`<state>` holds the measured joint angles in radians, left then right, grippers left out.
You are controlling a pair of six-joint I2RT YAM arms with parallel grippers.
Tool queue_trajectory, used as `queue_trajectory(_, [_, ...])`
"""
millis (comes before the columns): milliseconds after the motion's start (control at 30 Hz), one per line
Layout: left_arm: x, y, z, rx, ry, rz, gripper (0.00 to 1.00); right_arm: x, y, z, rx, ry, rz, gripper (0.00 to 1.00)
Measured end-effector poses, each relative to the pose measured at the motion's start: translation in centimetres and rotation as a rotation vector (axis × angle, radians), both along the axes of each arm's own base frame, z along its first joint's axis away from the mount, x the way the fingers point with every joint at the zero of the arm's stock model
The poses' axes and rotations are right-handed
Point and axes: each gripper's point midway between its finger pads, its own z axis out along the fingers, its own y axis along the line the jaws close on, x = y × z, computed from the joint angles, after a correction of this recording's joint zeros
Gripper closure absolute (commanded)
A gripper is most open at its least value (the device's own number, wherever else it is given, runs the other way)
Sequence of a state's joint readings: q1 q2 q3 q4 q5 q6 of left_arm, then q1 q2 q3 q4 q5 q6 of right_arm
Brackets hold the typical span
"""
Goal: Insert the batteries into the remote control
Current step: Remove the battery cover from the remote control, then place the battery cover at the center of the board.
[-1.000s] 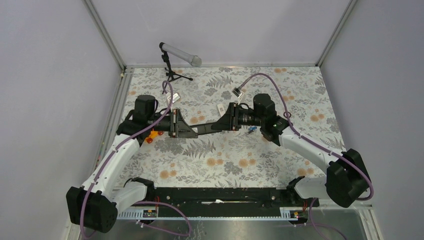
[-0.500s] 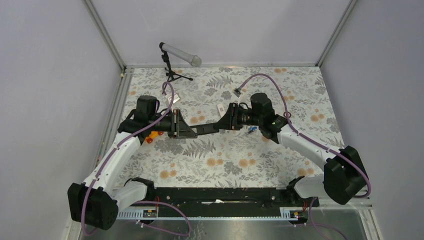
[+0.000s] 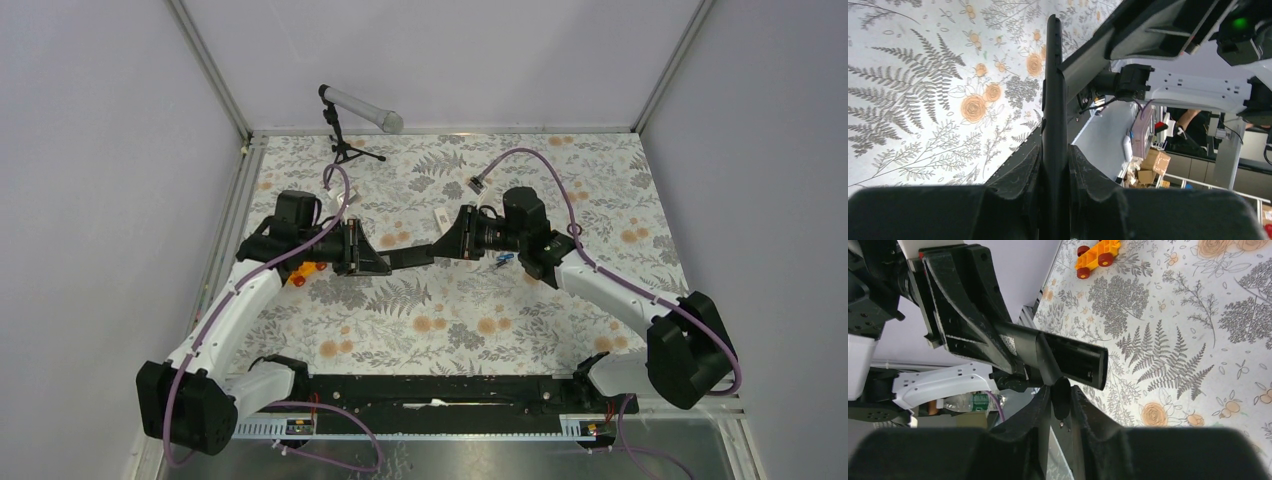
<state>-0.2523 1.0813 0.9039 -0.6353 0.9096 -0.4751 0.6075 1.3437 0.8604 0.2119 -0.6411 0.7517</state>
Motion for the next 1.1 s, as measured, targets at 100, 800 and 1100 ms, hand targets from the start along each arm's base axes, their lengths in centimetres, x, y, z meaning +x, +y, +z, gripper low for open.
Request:
queue_trajectory(100, [0.6, 0.2, -0.7, 0.028, 0.010, 0.023, 1.00, 0.0, 0.0, -0.3, 0.022, 0.006, -0.010, 0.97])
queue_trajectory(800, [2.4, 4.0, -6.2, 0.340, 0.045, 0.187, 1.00, 1.2, -2.0, -8.8, -0.178, 0.144, -0.164, 1.00])
queue_trajectory(1100, [1.4, 4.0, -5.0, 0.316, -0.012, 0.149, 1.00, -1.5, -5.5, -16.7, -0.414, 0.282, -0.192, 0.69])
